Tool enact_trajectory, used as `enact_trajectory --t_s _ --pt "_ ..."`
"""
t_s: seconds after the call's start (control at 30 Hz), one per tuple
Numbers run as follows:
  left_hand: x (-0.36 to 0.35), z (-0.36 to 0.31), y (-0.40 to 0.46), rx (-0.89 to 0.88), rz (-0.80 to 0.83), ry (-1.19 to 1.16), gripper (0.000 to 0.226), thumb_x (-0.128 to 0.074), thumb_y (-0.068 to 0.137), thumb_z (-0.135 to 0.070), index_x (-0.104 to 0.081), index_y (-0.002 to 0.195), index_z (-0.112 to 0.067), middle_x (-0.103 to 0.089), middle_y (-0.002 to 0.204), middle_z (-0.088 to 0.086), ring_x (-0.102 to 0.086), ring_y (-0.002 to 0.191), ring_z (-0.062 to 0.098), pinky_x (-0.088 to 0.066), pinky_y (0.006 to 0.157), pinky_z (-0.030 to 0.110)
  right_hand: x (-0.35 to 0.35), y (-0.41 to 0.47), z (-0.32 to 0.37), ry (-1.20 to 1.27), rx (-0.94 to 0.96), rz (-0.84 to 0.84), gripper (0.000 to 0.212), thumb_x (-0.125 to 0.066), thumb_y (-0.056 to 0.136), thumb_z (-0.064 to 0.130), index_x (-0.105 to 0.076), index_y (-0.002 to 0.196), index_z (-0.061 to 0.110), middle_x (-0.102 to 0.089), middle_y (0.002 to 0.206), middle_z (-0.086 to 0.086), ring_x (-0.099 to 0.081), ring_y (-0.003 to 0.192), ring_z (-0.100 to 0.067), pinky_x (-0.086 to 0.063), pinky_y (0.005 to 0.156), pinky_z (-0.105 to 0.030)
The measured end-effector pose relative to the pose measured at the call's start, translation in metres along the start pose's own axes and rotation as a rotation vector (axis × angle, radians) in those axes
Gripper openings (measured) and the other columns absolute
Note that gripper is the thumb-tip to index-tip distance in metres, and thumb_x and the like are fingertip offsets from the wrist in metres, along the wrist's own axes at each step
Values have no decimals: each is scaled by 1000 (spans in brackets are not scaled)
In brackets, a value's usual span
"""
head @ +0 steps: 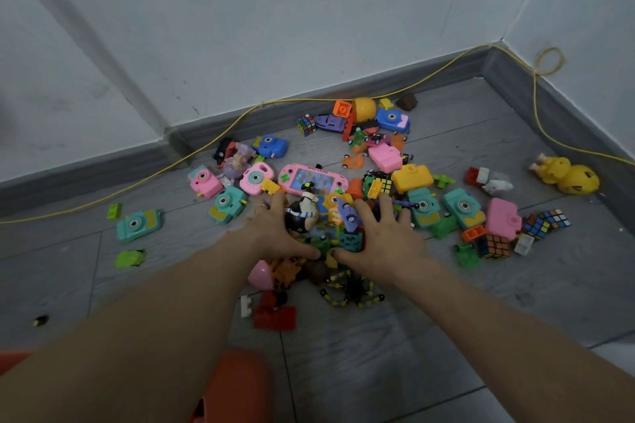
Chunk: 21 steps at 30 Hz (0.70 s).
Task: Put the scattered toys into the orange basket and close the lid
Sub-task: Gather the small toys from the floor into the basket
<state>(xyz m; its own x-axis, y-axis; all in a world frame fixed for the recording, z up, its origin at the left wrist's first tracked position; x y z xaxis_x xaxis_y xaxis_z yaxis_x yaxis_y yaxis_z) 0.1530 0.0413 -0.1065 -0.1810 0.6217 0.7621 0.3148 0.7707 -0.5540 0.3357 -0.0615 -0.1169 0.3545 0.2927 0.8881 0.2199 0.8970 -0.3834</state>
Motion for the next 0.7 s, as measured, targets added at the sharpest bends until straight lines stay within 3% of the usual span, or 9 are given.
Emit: enact_trajectory --t_s 0.17,0.33,0.4,0.5,0.57,0.7 --pt "0 -2 0 -57 12 -110 103 -93 51 -47 -26 125 -21 -44 128 9 -49 120 28 -49 99 47 -1 2 -1 30 -15 -103 76 -55 76 72 -31 134 29 -20 148 -8 -31 129 -44 -47 84 -49" --pt "-1 -2 2 -73 52 -165 104 -93 54 -37 -24 131 -32 -36 134 9 -45 122 29 -53 93 43 -5 6 -1 36 -33 -40 93 -54 72 79 -18 146 35 -7 155 -9 -23 136 -46 -43 97 -52" --pt "-2 -2 3 -99 55 -178 103 -92 55 -42 -26 134 -36 -33 135 8 -40 125 29 -49 97 41 -5 7 -1 42 -35 -32 94 -57 71 79 -19 145 36 -7 155 -9 -22 136 -47 -43 99 -53" --pt "-5 -1 3 -119 32 -226 91 -85 65 -52 -30 137 -37 -33 129 8 -37 122 25 -37 105 40 -2 8 -2 54 -19 -47 83 -64 72 71 -31 136 29 -14 150 -9 -26 133 -43 -46 92 -51" --pt "-6 -2 3 -147 -2 -246 80 -81 74 -45 -34 138 -34 -37 128 9 -40 122 24 -38 106 39 0 9 -5 79 -12 -77 80 -66 71 70 -36 132 28 -19 147 -6 -29 131 -41 -48 87 -49" --pt "-6 -7 0 -207 -93 -207 59 -75 83 -28 -43 132 -22 -47 125 10 -50 115 27 -41 92 32 -1 8 -13 109 -5 -150 77 -66 68 72 -41 127 29 -27 140 -2 -37 125 -35 -50 79 -45"
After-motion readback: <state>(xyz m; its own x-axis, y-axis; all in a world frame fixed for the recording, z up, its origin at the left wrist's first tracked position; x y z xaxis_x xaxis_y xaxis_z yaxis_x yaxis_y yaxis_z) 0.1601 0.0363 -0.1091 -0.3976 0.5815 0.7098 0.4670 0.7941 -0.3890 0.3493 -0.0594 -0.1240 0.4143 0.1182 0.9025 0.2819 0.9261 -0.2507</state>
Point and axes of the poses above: each hand's wrist, its own y-axis towards the middle knuckle, its own x-axis out of the back of the hand, z = x × y, the point moved 2 cm from there along y, towards the middle knuckle
